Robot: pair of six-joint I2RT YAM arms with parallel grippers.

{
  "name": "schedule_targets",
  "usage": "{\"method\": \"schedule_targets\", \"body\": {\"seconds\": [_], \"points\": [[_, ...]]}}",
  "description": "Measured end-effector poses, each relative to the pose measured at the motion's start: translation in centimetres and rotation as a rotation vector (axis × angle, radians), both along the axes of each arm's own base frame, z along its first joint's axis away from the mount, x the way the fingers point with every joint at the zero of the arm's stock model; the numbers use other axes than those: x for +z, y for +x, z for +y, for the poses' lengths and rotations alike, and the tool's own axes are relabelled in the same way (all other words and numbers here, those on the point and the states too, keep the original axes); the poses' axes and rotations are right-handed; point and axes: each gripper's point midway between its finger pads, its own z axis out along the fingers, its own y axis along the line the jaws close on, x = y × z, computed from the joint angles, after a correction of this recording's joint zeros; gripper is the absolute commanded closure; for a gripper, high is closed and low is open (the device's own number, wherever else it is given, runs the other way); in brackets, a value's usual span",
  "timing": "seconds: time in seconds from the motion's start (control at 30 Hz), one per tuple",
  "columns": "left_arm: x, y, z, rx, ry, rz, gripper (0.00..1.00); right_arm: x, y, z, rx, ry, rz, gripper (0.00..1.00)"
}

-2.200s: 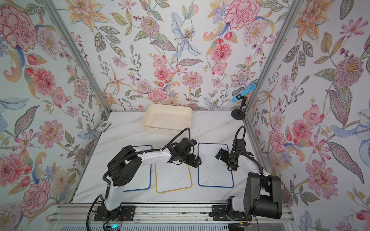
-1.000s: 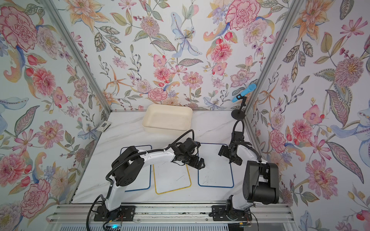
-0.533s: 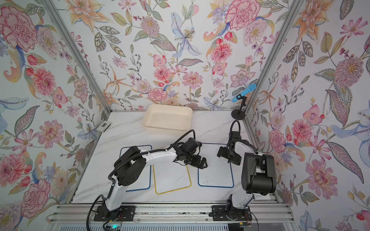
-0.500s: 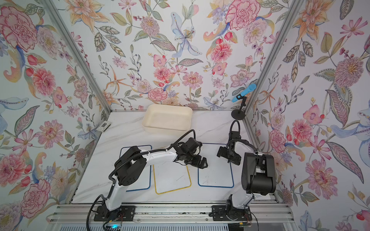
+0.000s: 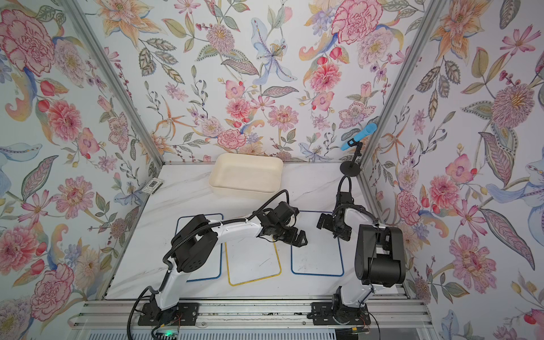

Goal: Put the whiteboard into the storage box
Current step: Adjust the whiteboard at the center of the board.

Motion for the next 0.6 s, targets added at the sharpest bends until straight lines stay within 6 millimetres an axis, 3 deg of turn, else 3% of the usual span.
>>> {"method": "schedule_targets", "body": {"seconds": [0.37,0.5,0.6], "points": [[-0.1,2.4,2.3,0.014,-0.017,-0.027,0.0,0.3,1.2,2.4,0.062,0.048,-0.068,0.0],[-0.1,2.4,2.3,0.007,-0.014,-0.032,0.0,0.4,0.9,2.5,0.061,0.039,-0.083,0.0],[-0.1,2.4,2.3,0.007,-0.014,-0.032,0.0,0.3,-0.4,2.2,0.051,0.011,-0.058,0.0]]}}
